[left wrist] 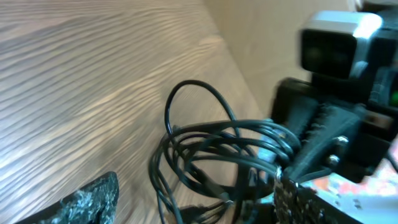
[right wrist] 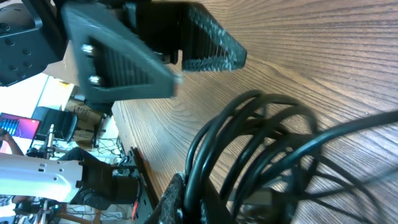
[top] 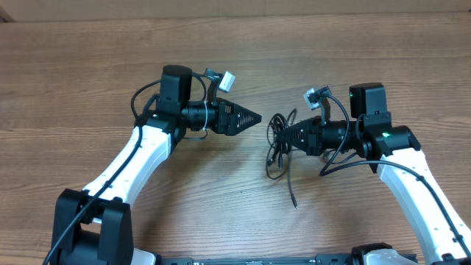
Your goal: Untangle cables
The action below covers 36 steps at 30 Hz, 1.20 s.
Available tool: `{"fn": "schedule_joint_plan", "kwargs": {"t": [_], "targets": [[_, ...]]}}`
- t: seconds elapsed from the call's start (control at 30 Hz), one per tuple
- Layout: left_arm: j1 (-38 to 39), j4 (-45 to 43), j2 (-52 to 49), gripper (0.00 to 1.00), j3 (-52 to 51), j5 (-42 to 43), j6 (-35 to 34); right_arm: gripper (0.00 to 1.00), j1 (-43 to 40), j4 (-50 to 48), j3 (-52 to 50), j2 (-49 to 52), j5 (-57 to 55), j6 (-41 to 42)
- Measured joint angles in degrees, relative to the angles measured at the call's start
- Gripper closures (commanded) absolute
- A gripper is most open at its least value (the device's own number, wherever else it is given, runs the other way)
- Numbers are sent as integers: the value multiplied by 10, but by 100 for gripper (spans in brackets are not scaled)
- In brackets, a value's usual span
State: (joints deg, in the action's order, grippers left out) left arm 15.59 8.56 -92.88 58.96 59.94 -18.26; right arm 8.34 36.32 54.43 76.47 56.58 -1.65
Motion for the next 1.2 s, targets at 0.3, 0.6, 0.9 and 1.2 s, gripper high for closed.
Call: {"fn": "schedule_joint_plan", "kwargs": {"t": [0.3,0.6,0.9,1.2], "targets": [[1,69,0,43,0,-21,17,96,0,1,0,0,0,2],[10,65,0,4,0,-85,30,96,0,4,0,0,84,2],[10,23,0,0,0,-159,17,96,0,8,0,0,151,2],[10,-37,0,0,0,-67,66,96,0,8,0,0,171,15]]}}
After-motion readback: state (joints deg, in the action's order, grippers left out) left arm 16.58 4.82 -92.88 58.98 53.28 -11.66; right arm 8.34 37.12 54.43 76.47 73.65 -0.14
